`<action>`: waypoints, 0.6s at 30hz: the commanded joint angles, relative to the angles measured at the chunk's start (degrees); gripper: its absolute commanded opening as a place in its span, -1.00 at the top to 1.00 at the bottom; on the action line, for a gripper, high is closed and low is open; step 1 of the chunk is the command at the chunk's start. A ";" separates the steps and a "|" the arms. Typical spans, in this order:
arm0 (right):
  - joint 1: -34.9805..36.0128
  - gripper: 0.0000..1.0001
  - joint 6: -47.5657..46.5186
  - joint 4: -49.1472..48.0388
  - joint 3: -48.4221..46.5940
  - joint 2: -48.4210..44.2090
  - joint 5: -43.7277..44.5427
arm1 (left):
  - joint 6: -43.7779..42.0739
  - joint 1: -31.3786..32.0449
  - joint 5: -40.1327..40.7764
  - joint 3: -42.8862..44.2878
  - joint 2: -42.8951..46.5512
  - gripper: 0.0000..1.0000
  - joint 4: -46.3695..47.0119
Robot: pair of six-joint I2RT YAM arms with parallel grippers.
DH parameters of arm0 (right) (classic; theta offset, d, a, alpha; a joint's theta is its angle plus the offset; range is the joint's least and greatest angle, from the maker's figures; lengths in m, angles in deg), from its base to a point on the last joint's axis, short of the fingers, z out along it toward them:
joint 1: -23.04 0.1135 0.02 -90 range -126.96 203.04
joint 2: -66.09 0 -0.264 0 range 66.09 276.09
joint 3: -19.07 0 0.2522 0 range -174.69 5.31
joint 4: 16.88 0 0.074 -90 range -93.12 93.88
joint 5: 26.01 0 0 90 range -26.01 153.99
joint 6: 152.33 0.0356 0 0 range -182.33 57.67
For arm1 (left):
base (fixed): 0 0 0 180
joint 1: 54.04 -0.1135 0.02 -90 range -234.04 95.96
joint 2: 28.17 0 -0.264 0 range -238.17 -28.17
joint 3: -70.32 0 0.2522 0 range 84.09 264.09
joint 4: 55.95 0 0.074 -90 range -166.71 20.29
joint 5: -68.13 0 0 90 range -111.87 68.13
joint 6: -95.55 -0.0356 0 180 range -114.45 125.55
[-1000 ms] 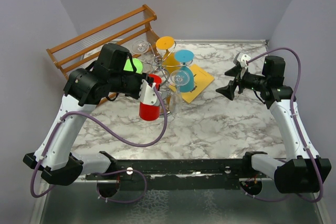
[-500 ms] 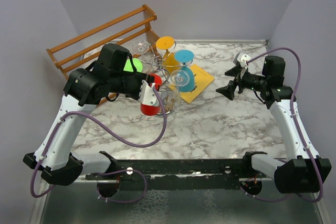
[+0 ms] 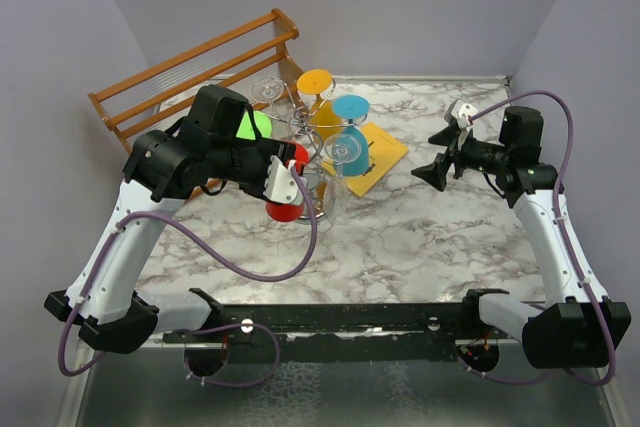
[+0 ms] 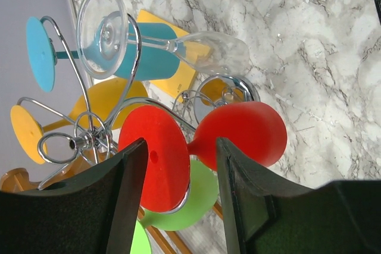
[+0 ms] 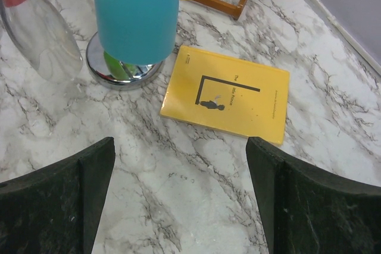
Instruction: Place the wine glass upside down on the wine glass rack
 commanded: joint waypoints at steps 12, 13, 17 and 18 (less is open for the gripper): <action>0.10 -0.82 -0.50 -0.71 0.45 -0.48 0.80 | -0.35 0.23 -4.90 -0.15 0.53 -0.42 -1.43; 0.10 -0.82 -0.42 -0.69 0.48 -0.46 0.80 | -0.31 0.24 -5.07 -0.19 0.61 -0.46 -1.44; 0.10 -0.82 -0.34 -0.62 0.48 -0.54 0.88 | -0.01 0.23 -5.76 -0.37 0.71 -0.62 -1.33; 0.10 -0.82 -0.41 -0.68 0.49 -0.67 0.89 | 0.37 0.23 -5.89 -0.51 0.79 -0.68 -1.09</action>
